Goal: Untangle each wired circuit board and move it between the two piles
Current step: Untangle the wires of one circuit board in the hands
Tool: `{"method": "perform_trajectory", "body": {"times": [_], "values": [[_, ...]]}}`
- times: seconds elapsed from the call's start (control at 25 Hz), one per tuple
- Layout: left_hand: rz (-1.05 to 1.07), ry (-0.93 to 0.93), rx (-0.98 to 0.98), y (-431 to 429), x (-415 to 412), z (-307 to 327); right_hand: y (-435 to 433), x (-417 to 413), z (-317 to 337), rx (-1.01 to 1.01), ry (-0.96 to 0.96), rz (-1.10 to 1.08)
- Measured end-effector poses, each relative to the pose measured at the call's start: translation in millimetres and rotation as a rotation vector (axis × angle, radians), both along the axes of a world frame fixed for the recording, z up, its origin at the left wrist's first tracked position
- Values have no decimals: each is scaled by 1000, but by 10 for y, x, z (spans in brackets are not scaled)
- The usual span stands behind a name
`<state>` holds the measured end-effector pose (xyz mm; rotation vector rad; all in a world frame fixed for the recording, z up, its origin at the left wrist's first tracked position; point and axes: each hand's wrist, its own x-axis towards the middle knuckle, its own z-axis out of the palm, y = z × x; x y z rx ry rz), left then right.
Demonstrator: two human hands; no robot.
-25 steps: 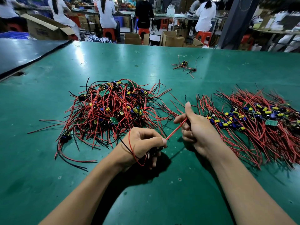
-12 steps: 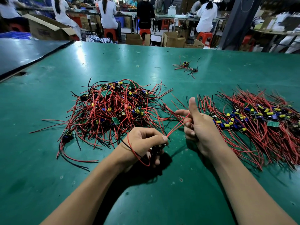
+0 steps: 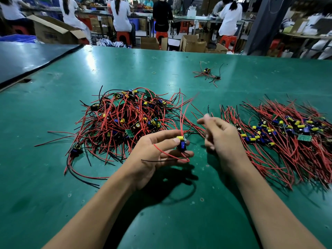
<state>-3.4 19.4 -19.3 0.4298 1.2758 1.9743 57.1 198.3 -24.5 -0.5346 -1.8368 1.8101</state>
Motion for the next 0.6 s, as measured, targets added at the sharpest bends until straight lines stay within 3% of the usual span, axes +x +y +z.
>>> {"method": "perform_trajectory", "body": {"times": [0.08, 0.2, 0.28, 0.52, 0.6], "values": [[30, 29, 54, -6, -15, -2, -50, 10, -34, 164, -84, 106], [158, 97, 63, 2, -41, 9, -100, 43, -31, 91, -116, 343], [232, 98, 72, 5, -60, 8, -159, 62, -15, 162, -123, 425], [299, 31, 37, 9, -50, 21, -366, 6, -71, 457, 44, 171], [274, 39, 8, 4, -40, 17, -376, -11, -81, 425, 95, 142]]}}
